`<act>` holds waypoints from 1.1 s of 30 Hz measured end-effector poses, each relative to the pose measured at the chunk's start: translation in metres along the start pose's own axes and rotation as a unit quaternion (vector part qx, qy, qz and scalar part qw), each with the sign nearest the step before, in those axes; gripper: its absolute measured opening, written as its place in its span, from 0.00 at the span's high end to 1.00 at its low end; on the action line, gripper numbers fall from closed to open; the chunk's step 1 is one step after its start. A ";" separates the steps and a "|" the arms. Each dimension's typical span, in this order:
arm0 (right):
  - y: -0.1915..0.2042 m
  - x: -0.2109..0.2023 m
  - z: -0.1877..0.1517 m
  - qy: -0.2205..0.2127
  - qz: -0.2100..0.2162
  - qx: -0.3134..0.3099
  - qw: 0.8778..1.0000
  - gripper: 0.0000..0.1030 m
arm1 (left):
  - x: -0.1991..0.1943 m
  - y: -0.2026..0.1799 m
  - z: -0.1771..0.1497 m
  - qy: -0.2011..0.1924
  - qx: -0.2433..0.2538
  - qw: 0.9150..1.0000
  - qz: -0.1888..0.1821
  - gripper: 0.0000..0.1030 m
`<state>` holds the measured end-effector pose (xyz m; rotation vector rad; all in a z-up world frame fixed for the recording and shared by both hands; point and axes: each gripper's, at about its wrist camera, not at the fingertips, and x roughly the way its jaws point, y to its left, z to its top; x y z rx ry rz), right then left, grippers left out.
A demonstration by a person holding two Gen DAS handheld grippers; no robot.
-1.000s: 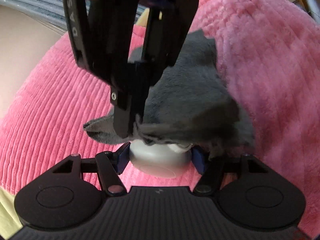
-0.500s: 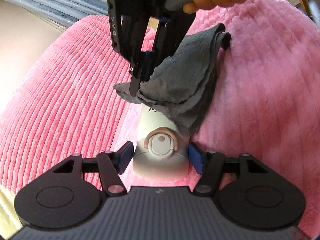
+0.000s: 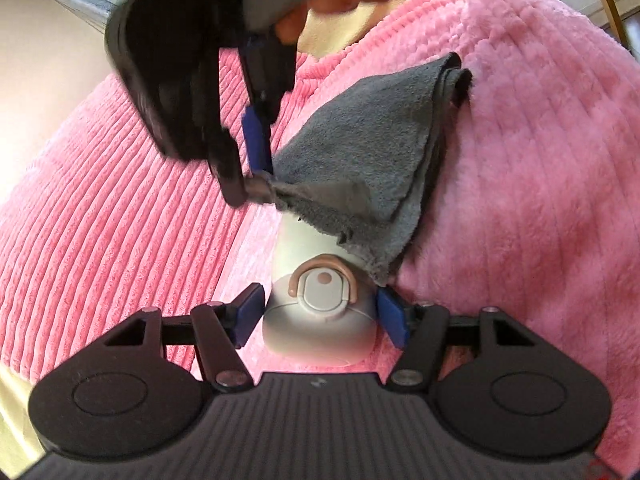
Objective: Clean container
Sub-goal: 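Rotate the bottle with the left gripper while the right gripper wipes it, then rub the grey cloth over the bottle body near the lid with the right gripper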
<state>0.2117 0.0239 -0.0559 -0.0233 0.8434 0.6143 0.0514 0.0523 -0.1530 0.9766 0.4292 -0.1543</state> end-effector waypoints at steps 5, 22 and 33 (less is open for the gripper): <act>0.032 0.011 -0.008 0.013 -0.087 -0.087 0.992 0.85 | -0.002 0.000 -0.002 0.000 -0.012 1.000 -0.002 0.37; -0.036 -0.067 -0.071 0.015 0.008 0.013 1.000 0.96 | 0.007 0.061 -0.009 -0.008 -0.221 0.966 -0.135 0.32; 0.035 -0.038 -0.069 0.012 -0.128 -0.136 0.982 0.80 | 0.015 0.072 -0.015 -0.008 -0.241 0.960 -0.145 0.32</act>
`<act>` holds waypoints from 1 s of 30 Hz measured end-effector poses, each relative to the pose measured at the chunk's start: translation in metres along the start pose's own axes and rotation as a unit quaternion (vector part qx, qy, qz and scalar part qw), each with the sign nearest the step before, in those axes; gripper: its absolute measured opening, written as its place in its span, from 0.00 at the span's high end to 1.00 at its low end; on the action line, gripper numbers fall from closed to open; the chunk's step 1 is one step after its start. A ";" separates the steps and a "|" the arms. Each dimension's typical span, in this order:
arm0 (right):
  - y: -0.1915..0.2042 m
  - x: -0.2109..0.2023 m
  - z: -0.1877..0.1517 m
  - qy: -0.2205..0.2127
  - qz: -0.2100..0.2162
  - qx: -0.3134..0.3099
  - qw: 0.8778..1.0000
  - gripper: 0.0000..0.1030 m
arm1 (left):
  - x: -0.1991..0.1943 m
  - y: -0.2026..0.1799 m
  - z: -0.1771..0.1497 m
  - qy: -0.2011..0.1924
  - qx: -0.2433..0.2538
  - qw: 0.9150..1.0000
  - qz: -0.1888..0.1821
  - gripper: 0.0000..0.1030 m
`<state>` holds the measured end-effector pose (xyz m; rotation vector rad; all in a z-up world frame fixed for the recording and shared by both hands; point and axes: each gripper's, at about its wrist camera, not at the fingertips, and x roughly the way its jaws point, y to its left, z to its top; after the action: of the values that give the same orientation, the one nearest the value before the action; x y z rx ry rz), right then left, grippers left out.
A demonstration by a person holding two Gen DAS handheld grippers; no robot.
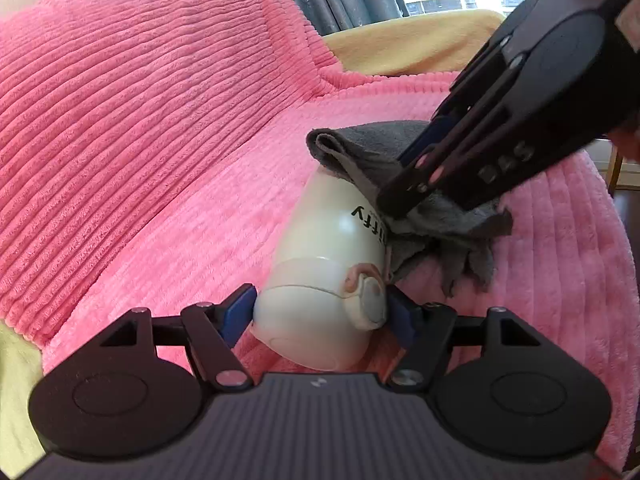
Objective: Clean container
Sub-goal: 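Rub the grey cloth over the bottle body near the lid with the right gripper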
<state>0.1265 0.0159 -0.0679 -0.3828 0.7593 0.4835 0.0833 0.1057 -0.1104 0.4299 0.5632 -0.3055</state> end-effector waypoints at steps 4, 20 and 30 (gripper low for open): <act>0.008 0.010 -0.006 0.000 -0.031 -0.005 1.000 0.81 | 0.011 0.000 0.002 0.008 0.001 1.000 0.005 0.33; -0.115 -0.009 -0.005 -0.082 0.212 0.271 0.935 0.99 | 0.011 -0.065 -0.007 0.005 0.282 0.948 0.148 0.32; -0.057 0.023 0.012 -0.043 0.294 0.218 0.930 1.00 | 0.013 -0.084 -0.012 0.006 0.357 0.920 0.163 0.36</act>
<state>0.1782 -0.0186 -0.0676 0.2969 0.8669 0.8647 0.0552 0.0369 -0.1527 1.2218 0.3661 -0.1782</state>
